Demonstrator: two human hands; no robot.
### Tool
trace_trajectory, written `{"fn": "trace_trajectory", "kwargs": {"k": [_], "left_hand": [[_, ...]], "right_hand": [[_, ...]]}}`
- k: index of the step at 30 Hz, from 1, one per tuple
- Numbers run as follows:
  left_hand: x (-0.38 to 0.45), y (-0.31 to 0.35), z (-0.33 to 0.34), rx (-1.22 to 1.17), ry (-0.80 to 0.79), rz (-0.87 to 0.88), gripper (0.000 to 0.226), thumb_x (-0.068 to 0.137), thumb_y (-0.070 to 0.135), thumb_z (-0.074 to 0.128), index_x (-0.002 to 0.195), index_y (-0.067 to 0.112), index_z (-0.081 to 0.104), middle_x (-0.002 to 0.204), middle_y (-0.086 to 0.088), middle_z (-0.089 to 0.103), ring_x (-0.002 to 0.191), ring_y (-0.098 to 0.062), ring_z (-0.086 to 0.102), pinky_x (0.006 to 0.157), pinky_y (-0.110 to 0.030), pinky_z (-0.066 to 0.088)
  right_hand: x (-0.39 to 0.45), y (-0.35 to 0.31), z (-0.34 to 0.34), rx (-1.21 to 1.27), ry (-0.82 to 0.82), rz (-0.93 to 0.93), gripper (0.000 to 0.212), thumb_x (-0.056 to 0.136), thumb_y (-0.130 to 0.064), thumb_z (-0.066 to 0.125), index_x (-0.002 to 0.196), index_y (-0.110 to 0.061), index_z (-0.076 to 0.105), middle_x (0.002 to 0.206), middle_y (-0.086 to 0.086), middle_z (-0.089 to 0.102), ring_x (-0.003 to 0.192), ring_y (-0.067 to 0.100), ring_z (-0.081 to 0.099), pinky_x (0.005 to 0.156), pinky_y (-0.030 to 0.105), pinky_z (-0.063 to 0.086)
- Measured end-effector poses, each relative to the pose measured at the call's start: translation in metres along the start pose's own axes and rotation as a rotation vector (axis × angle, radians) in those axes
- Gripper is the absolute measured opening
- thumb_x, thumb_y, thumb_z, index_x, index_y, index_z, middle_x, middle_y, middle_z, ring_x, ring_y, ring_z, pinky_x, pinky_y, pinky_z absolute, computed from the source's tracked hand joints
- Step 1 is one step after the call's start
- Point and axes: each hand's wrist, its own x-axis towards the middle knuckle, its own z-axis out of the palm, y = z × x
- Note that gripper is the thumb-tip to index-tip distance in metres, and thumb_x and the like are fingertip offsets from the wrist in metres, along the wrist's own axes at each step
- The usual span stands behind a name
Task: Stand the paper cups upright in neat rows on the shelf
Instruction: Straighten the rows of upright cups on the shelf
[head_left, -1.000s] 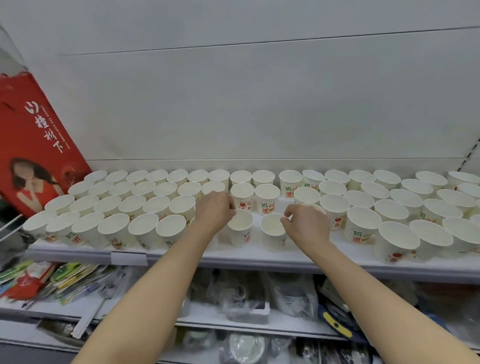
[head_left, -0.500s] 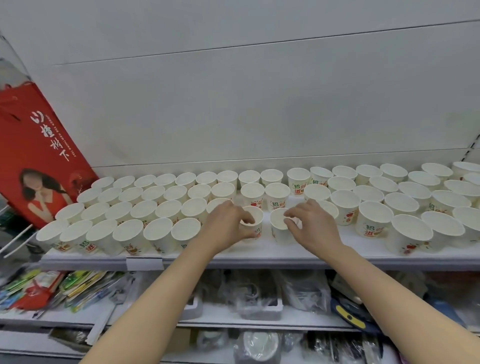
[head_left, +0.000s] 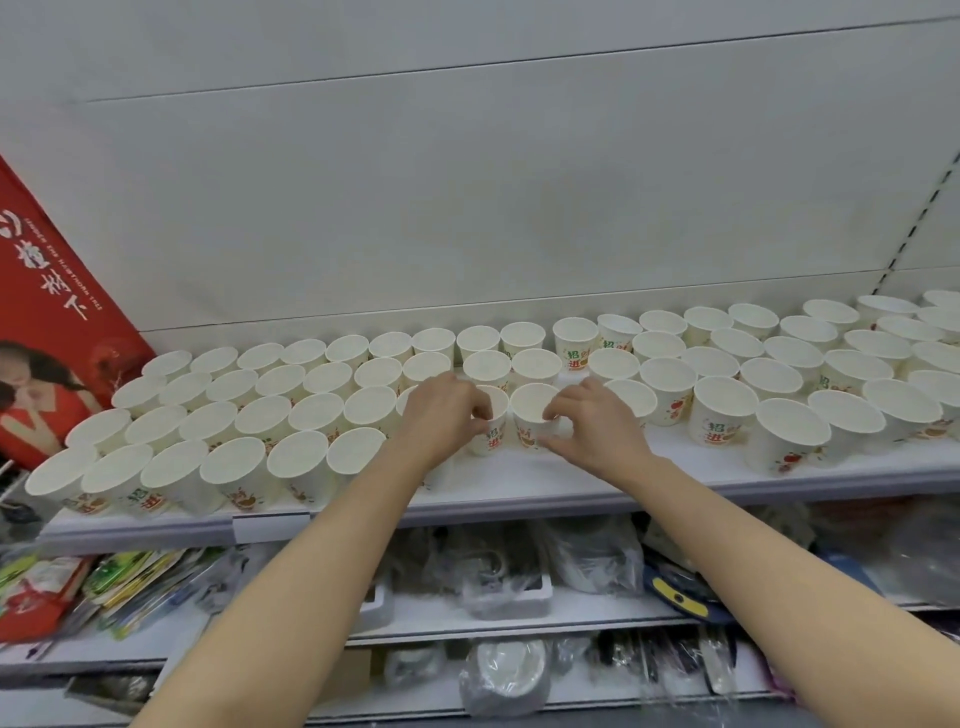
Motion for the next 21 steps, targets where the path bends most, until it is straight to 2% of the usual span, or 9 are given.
{"fn": "trace_trajectory", "kwargs": {"k": [4, 9, 14, 18, 21], "left_hand": [[0.005, -0.002, 0.000, 0.026, -0.028, -0.016, 0.010, 0.087, 0.031, 0.067, 0.092, 0.029, 0.075, 0.095, 0.005, 0.070, 0.094, -0.019, 0.060, 0.065, -0.027, 0.037], [0.008, -0.006, 0.000, 0.024, 0.012, -0.009, 0.014, 0.086, 0.034, 0.068, 0.097, 0.029, 0.074, 0.098, 0.008, 0.069, 0.096, -0.017, 0.061, 0.068, -0.027, 0.038], [0.008, -0.007, 0.000, 0.050, -0.013, 0.005, 0.013, 0.087, 0.035, 0.067, 0.097, 0.029, 0.074, 0.100, 0.007, 0.069, 0.096, -0.016, 0.060, 0.066, -0.027, 0.039], [0.007, 0.003, -0.002, -0.090, 0.060, -0.011, 0.021, 0.088, 0.040, 0.068, 0.105, 0.030, 0.072, 0.103, 0.013, 0.069, 0.097, -0.011, 0.062, 0.070, -0.027, 0.045], [0.008, 0.031, 0.003, -0.274, 0.139, -0.058, 0.013, 0.088, 0.038, 0.067, 0.099, 0.033, 0.072, 0.097, 0.014, 0.071, 0.090, -0.010, 0.064, 0.074, -0.032, 0.053]], "right_hand": [[0.006, 0.002, 0.004, -0.038, 0.029, 0.006, 0.027, 0.080, -0.045, 0.070, 0.087, -0.018, 0.072, 0.092, -0.003, 0.067, 0.089, 0.020, 0.056, 0.067, 0.031, 0.043], [0.003, 0.011, 0.007, -0.053, 0.079, -0.002, 0.028, 0.078, -0.042, 0.074, 0.091, -0.017, 0.073, 0.098, 0.000, 0.069, 0.090, 0.022, 0.059, 0.068, 0.033, 0.049], [0.006, 0.008, 0.008, -0.054, 0.084, -0.019, 0.026, 0.080, -0.040, 0.073, 0.089, -0.015, 0.072, 0.092, 0.000, 0.069, 0.086, 0.023, 0.059, 0.068, 0.032, 0.046], [-0.006, 0.015, 0.002, -0.030, 0.206, 0.001, 0.026, 0.076, -0.036, 0.078, 0.092, -0.017, 0.073, 0.093, 0.000, 0.071, 0.087, 0.023, 0.060, 0.070, 0.033, 0.048], [-0.032, 0.029, -0.009, 0.030, 0.358, 0.166, 0.022, 0.077, -0.033, 0.077, 0.093, -0.019, 0.073, 0.092, -0.002, 0.071, 0.087, 0.020, 0.060, 0.068, 0.029, 0.046]]}}
